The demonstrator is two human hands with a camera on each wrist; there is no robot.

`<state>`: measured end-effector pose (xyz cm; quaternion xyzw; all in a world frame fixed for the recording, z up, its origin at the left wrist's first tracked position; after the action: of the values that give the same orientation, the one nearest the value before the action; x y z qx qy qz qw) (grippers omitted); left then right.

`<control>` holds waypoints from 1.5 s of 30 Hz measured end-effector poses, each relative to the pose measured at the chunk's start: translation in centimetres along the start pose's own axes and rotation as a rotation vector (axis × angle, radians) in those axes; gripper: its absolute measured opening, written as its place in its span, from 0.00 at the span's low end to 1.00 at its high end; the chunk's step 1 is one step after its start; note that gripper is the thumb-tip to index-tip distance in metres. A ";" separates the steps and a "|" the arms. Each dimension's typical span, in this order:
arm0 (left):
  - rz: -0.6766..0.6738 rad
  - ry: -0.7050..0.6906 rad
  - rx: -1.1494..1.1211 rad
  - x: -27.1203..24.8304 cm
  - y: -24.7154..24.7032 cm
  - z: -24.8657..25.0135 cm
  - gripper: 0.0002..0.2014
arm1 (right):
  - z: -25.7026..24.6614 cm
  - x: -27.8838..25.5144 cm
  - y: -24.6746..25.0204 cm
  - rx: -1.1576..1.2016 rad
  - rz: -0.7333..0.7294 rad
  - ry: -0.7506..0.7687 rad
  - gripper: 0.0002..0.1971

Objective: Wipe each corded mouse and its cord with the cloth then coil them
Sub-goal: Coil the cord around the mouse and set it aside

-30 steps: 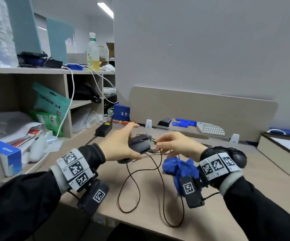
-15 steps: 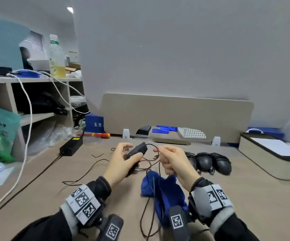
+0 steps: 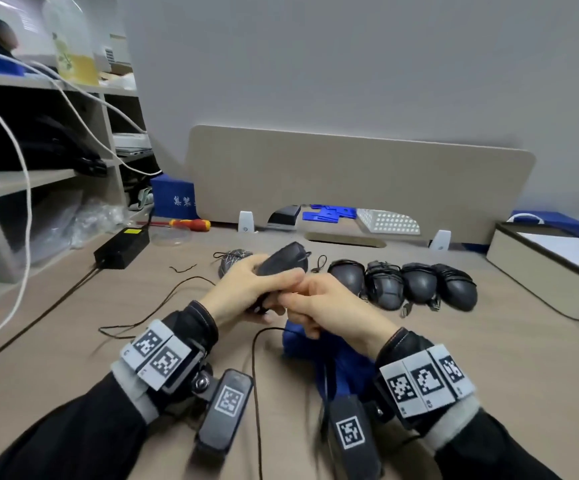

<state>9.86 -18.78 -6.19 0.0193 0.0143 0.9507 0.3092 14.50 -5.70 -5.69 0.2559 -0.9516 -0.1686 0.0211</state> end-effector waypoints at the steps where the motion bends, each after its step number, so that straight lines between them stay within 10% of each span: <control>1: 0.001 0.016 0.037 -0.1 -0.1 0.0 0.16 | 0.0 0.0 -0.2 -0.032 -0.025 -0.008 0.13; 24: 0.128 -0.097 -0.312 -1.2 1.6 0.7 0.22 | 1.8 -0.2 1.3 0.100 0.015 -0.056 0.11; 45: -0.243 -0.136 -0.128 -2.2 -0.2 1.5 0.12 | 2.7 -0.9 2.2 0.128 0.241 -0.156 0.10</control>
<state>11.82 -19.88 -4.75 0.0618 -0.0652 0.9017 0.4230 13.90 -2.64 -7.42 0.1270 -0.9830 -0.1230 -0.0490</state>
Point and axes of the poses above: each hand's wrist, its own x-axis towards the middle knuckle, its own y-axis out of the back of the hand, z = x × y, the point moved 4 cm from there along x, towards the middle knuckle, and after that the axes turned 13 degrees about -z, right-handed, at the moved point
